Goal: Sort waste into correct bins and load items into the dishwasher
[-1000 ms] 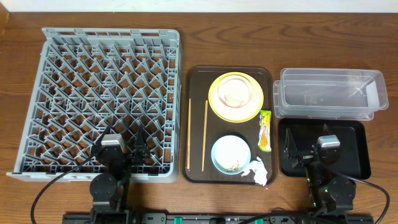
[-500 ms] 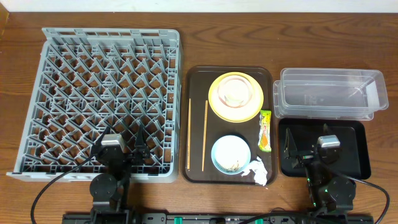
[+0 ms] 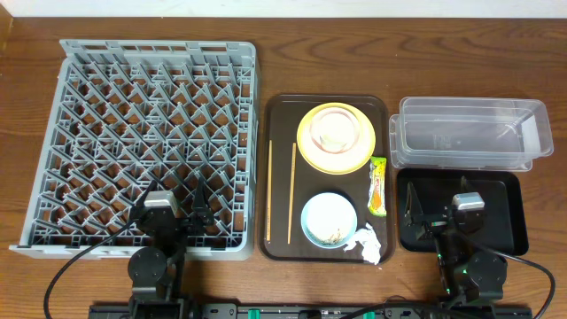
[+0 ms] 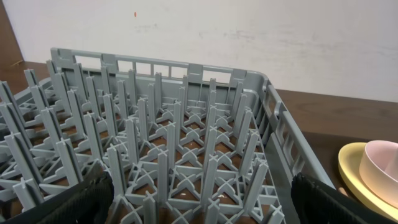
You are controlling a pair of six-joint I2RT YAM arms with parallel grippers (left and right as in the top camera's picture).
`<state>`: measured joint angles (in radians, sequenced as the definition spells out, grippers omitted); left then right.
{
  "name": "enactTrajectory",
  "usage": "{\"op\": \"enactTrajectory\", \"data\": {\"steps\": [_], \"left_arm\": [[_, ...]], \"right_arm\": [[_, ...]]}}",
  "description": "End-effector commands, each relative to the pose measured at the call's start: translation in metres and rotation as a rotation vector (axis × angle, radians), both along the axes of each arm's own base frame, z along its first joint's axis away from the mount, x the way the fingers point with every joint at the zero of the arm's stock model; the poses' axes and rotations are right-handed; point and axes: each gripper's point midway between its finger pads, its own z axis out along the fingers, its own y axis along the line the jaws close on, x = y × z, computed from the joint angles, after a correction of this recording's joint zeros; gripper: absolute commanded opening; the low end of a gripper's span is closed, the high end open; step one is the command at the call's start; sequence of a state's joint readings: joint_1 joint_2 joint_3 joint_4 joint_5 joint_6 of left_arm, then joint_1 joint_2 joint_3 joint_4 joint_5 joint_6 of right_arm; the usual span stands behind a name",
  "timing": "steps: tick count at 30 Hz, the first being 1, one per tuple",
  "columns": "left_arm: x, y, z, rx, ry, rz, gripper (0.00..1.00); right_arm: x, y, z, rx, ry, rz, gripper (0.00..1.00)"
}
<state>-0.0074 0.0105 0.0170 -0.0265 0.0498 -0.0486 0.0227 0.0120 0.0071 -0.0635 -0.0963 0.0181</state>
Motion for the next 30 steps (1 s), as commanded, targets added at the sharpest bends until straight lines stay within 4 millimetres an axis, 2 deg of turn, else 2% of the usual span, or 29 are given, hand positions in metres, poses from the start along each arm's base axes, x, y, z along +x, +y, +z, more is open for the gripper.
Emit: {"op": "enactTrajectory", "data": {"steps": [1,30], "left_arm": [[-0.0010,0.0020,-0.0163,-0.003,0.054,0.011,0.93],[-0.0010,0.0020,-0.0163,-0.003,0.054,0.011,0.93]], "right_arm": [[0.0001,-0.0019,-0.0014,0.010,0.005,-0.009,0.99],[0.0001,-0.0019,-0.0013,0.010,0.005,-0.009,0.99]]}}
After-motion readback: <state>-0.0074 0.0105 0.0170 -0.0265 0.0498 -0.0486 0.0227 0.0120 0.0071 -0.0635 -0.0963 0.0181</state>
